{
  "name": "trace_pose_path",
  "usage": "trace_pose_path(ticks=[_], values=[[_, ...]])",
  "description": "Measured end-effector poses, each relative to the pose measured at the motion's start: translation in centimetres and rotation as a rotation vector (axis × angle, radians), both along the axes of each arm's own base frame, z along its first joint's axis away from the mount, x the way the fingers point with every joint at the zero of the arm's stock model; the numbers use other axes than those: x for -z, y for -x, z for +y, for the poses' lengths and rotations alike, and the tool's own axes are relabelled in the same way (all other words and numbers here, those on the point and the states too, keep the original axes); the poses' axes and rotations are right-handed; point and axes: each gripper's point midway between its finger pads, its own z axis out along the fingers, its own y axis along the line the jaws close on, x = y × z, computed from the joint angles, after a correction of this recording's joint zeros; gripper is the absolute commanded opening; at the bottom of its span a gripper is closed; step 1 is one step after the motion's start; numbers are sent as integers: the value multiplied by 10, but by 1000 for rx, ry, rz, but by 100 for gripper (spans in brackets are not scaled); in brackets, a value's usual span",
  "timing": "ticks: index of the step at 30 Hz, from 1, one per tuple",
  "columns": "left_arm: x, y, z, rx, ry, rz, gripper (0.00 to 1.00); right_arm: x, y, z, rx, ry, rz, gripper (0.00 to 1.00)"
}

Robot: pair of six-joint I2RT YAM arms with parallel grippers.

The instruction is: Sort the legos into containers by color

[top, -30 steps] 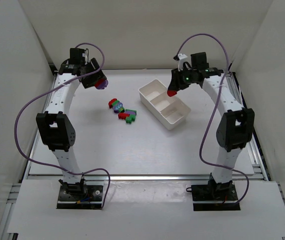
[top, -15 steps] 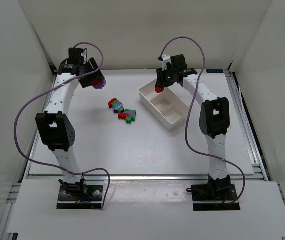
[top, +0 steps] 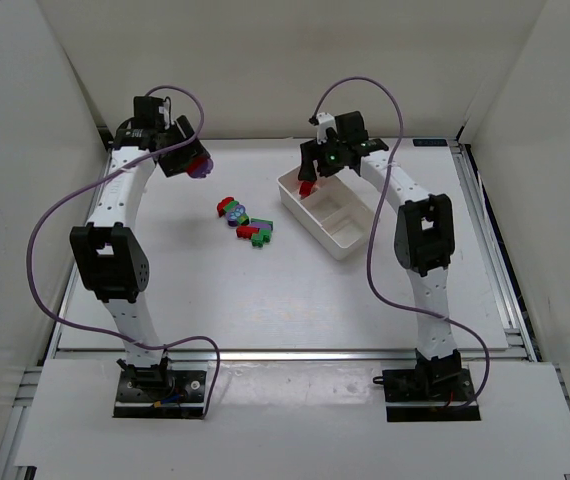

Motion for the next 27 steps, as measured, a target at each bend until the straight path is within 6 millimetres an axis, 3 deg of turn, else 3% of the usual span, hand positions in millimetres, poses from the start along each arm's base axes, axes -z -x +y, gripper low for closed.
trace_pose_path(ticks=[4,9,13,22,27], values=[[-6,-1,-10,12,94,-5,10,-20,14,15,-50,-96,23,72],[-7,1,-23,28,263,23,10,-89,41,46,-136,-302,27,76],[-1,3,-24,8,303,51,10,-131,58,77,-174,-410,13,78],[6,3,-34,-19,378,100,10,-171,90,157,-230,-510,25,79],[13,3,-45,-12,388,123,10,-172,92,179,-226,-535,46,79]])
